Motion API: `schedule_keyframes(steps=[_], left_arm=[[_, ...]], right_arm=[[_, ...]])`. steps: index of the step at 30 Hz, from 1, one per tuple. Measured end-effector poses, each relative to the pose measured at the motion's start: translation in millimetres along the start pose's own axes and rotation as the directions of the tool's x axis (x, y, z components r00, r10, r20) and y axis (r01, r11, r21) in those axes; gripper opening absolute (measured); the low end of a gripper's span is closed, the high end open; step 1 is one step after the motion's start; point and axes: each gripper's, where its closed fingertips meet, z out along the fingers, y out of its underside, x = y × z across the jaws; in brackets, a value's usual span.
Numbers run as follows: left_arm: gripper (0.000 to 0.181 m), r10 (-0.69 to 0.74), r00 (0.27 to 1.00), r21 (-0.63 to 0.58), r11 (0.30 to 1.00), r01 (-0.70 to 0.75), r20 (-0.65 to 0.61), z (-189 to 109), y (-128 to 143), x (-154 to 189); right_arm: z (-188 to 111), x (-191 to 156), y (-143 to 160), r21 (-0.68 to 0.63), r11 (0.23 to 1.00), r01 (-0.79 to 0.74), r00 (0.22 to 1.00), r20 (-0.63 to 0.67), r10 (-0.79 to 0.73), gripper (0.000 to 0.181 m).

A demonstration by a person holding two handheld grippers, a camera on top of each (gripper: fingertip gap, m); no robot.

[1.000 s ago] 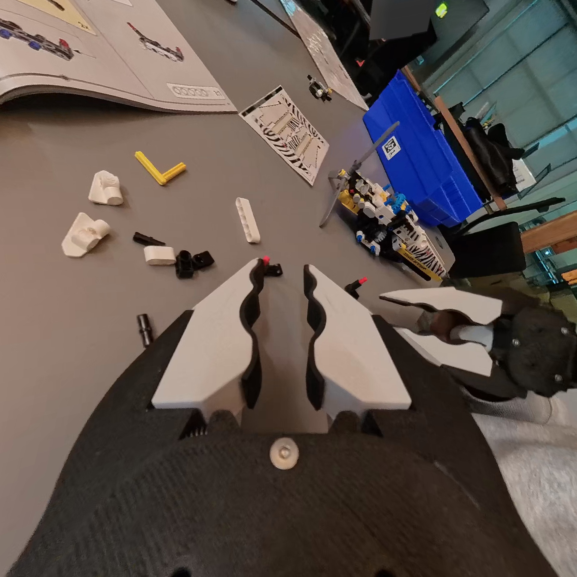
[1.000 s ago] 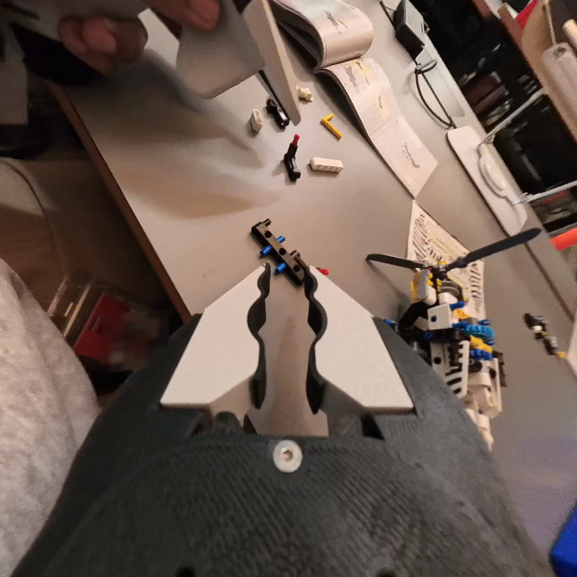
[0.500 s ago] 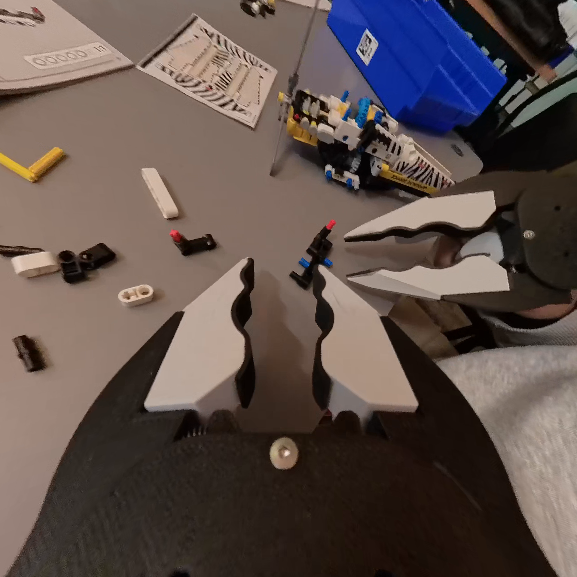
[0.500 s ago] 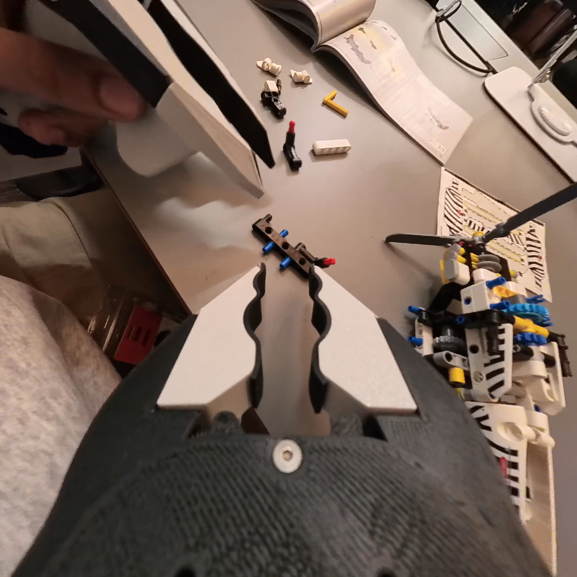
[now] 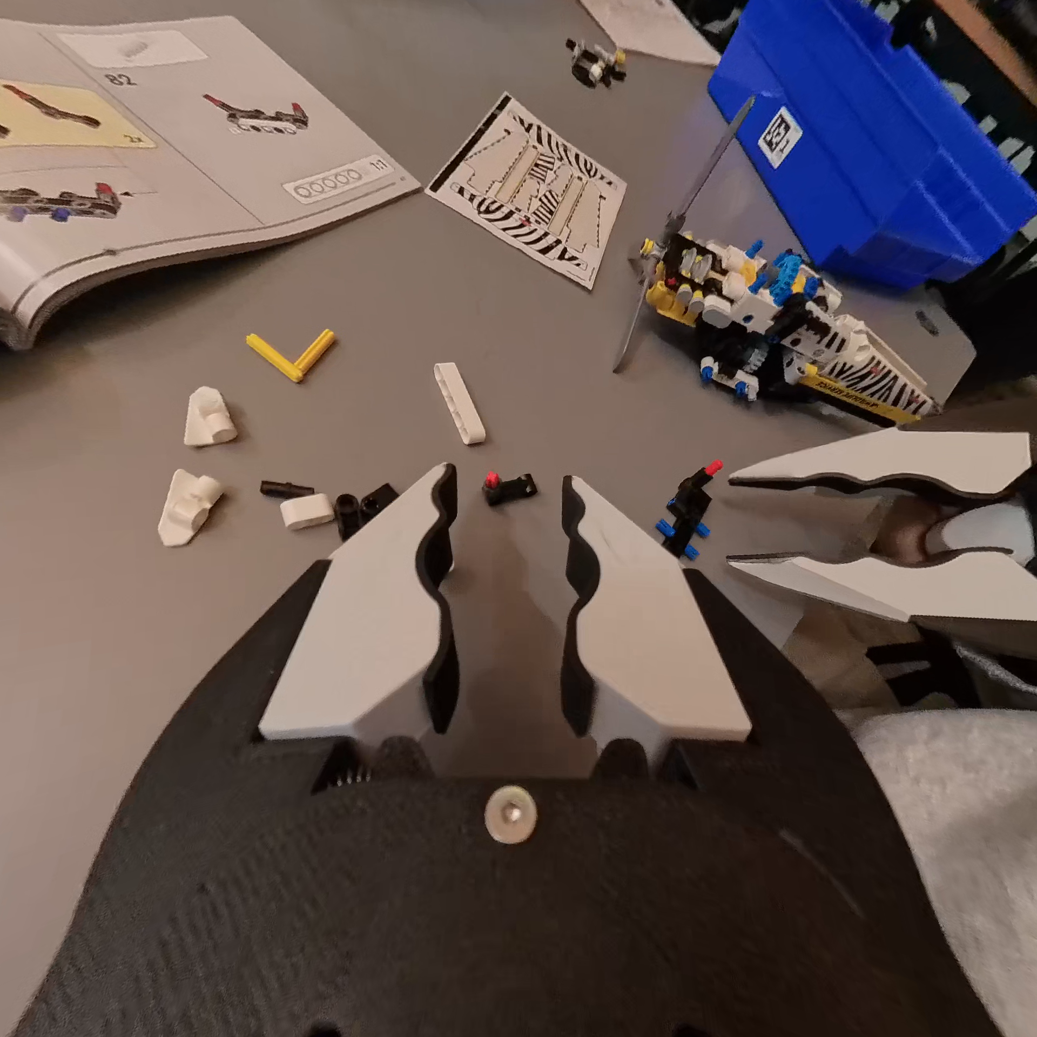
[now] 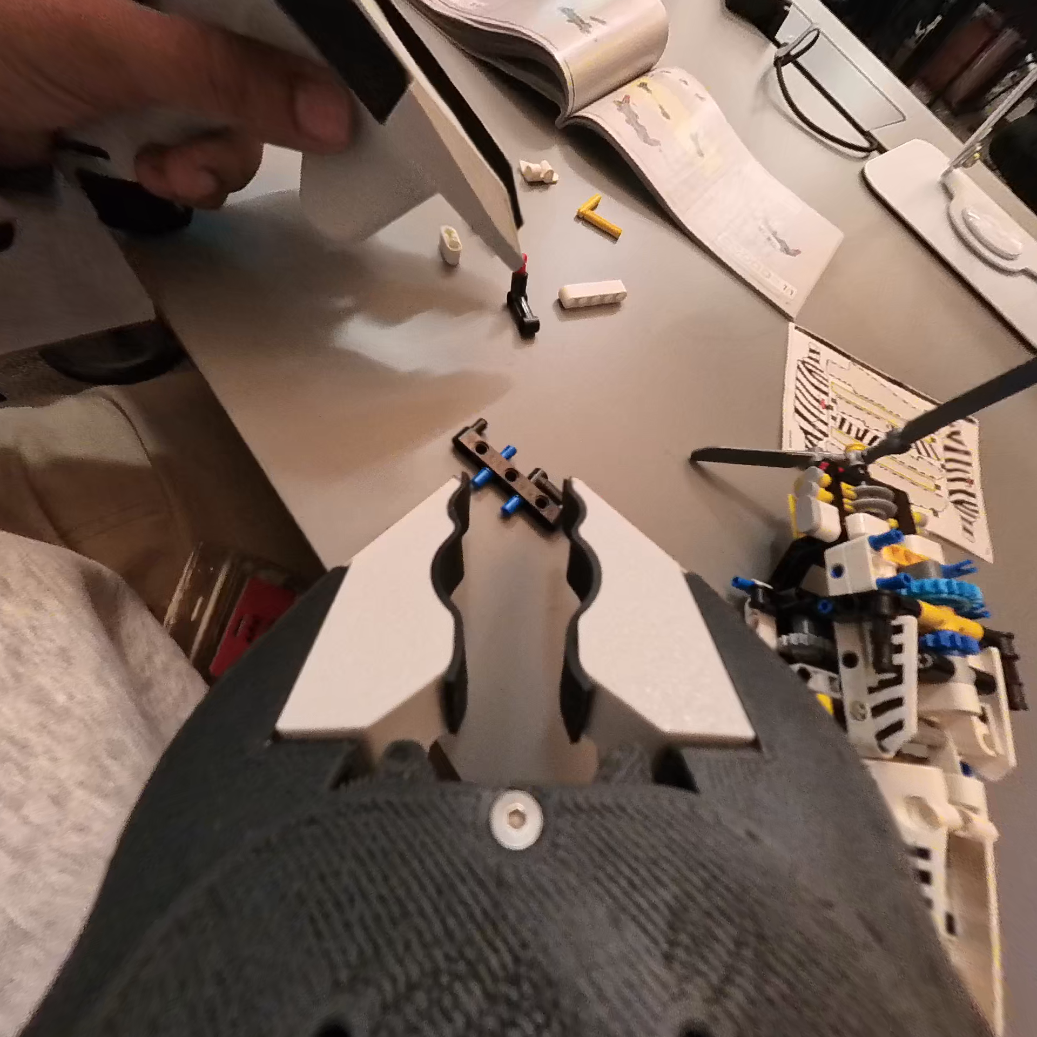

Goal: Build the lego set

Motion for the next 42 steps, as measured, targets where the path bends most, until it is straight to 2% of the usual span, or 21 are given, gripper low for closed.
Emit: schedule_keyframes(steps=[3,7,15,18,27,32,33,35,38,42], left_arm=[[0.036,0.024,0.999,0.015,1.000,-0.025,0.021,2.0,-3.8,1.8],[0.036,0.007,1.000,0.031,1.000,-0.007,-0.008,-0.9,-0.2,11.2],[0.035,-0.082,0.997,0.082,0.993,0.083,-0.016,-20.9,7.7,3.5],[0.035,-0.103,0.994,0.087,0.991,0.106,-0.033,-22.1,8.5,3.2],[0.040,0.004,1.000,0.007,1.000,-0.004,0.001,-9.2,1.9,-3.7],[0.040,0.069,0.998,-0.120,0.990,-0.069,-0.006,9.1,8.9,-7.1],[0.039,0.069,0.998,-0.132,0.989,-0.070,-0.016,10.9,10.0,-6.0],[0.023,0.068,0.997,-0.135,0.988,-0.070,-0.020,11.3,10.4,-5.0],[0.004,0.046,0.999,-0.139,0.989,-0.048,-0.021,9.2,13.9,-3.6],[0.001,0.019,0.998,-0.151,0.988,-0.027,-0.056,7.0,19.9,3.7]], right_arm=[[5.2,7.9,7.9,-0.039,0.999,-0.012,1.000,-0.003,0.012,0.036],[11.0,9.1,15.4,-0.082,0.993,-0.081,0.994,0.062,0.087,0.052],[13.8,3.7,9.4,-0.086,0.982,-0.170,0.976,0.121,0.180,0.052],[17.8,3.4,11.4,-0.106,0.979,-0.177,0.978,0.094,0.187,0.054],[17.2,2.2,12.3,-0.096,0.980,-0.176,0.977,0.102,0.185,0.054],[12.4,0.8,10.2,-0.078,0.979,-0.186,0.975,0.108,0.194,0.053],[10.5,0.9,9.0,-0.068,0.980,-0.188,0.975,0.108,0.195,0.046],[6.2,3.1,5.1,-0.036,0.981,-0.192,0.976,0.100,0.195,0.037],[2.5,6.5,4.2,-0.015,0.977,-0.213,0.973,0.092,0.213,0.037],[4.0,6.4,11.3,-0.029,0.974,-0.226,0.969,0.101,0.227,0.041]])
